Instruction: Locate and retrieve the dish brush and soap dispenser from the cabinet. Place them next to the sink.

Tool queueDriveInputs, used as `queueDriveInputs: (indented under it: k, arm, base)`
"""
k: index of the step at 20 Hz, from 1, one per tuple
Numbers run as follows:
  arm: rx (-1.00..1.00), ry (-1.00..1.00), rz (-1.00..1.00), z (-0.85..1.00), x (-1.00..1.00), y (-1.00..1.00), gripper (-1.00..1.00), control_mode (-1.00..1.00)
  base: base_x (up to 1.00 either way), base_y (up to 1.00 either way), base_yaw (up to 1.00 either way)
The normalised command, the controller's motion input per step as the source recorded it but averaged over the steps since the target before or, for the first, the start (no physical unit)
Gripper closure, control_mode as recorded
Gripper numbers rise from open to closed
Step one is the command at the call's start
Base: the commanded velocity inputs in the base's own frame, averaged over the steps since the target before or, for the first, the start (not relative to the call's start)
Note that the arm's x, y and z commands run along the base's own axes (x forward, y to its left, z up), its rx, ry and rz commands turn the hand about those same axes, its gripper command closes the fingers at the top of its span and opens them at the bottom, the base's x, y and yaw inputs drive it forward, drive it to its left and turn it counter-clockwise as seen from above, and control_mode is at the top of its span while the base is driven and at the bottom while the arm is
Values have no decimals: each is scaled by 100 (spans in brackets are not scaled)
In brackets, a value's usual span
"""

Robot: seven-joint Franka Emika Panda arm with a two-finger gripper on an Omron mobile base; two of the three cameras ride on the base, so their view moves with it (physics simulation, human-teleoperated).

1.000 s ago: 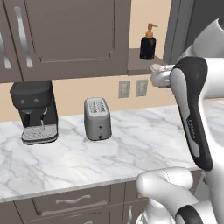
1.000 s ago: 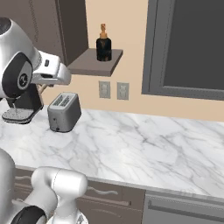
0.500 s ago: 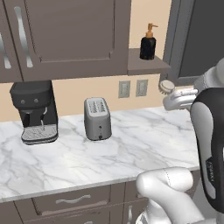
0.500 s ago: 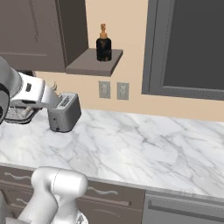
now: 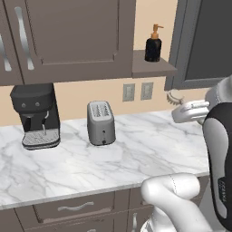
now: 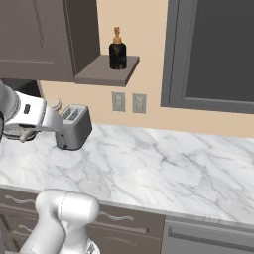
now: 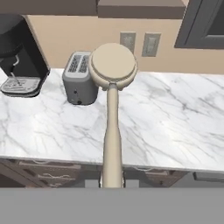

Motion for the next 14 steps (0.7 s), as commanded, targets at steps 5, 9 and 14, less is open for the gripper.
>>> queueDriveInputs:
  k: [5, 9, 14]
  arm:
    - [0, 5, 0, -47, 0, 0, 100, -100]
    - [0, 6, 0, -51, 0, 0, 100, -100]
    - [0, 1, 0, -16, 0, 0, 100, -100]
  base:
    - [0, 0, 0]
    - [0, 0, 0]
    - [0, 0, 0]
